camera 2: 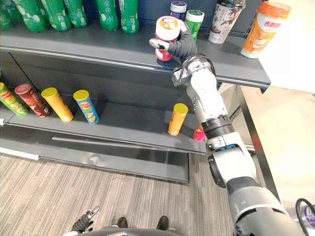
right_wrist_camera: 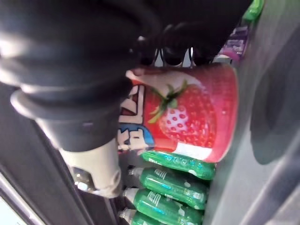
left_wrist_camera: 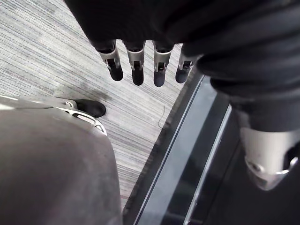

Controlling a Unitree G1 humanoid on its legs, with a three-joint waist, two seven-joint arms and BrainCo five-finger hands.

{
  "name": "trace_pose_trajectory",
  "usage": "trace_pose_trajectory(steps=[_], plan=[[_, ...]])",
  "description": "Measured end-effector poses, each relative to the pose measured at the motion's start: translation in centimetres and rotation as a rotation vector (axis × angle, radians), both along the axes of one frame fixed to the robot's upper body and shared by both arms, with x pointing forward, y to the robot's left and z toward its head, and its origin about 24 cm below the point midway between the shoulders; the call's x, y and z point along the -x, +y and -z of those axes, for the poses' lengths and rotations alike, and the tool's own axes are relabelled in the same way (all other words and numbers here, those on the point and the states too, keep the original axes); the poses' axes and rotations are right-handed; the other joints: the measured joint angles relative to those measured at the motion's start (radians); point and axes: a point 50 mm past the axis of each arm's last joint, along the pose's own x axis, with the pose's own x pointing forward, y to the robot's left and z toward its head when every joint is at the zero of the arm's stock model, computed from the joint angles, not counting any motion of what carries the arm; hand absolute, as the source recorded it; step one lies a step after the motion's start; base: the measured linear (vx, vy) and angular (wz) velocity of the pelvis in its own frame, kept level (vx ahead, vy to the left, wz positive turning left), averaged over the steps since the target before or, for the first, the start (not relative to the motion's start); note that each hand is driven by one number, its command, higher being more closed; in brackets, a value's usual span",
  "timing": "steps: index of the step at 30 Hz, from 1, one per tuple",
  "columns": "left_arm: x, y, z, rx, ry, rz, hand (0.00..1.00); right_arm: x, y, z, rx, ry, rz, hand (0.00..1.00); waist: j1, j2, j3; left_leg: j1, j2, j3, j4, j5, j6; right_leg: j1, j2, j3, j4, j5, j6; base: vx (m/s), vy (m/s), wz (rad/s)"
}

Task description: Put the gum and the chips on the shelf.

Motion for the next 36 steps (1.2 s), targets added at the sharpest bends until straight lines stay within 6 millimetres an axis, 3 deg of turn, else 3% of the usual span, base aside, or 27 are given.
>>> trace_pose_trajectory(steps=[4,20,21,36], plan=[[-0.4,0.0,-0.1,0.001,-0.009,0.005,0.00,-0.3,-0.9,-1.1,0.001,-0.021,0.054,1.00,0.000,0.003,0.023,-0.001,0.002,0.003,-0.002,0.000,0.000,0.000,0.004,0.004,-0.007,0.003,-0.004,0.01,0.000,-0.02],[-1.3,0.0,-0.3,-0.003,-0.034,0.011,0.00,-0.6,-1.8,-2.2,0.023,-0.053,0.121,1.00,-0.003,0.005,0.063,-0.005,0.005,0.009,-0.003,0.002,-0.004,-0.004,0.006,0.010,-0.008,0.004,-0.003,0.01,0.001,-0.01],[-1.3,0.0,-0.3,-0.003,-0.034,0.011,0.00,-0.6,-1.8,-2.2,0.024,-0.053,0.122,0.00,-0.004,0.005,0.063,-0.009,0.005,0.012,-0.003,0.002,-0.004,-0.007,0.006,0.012,-0.008,0.004,-0.003,0.01,0.006,-0.06],[-1.3,0.0,-0.3,-0.004,-0.036,0.010,0.00,-0.9,-2.1,-1.8,0.011,-0.031,0.132,0.00,-0.003,0.003,0.064,-0.014,0.005,0.027,-0.003,0.005,-0.002,-0.017,0.007,0.027,-0.009,0.012,-0.005,0.02,0.007,-0.03]])
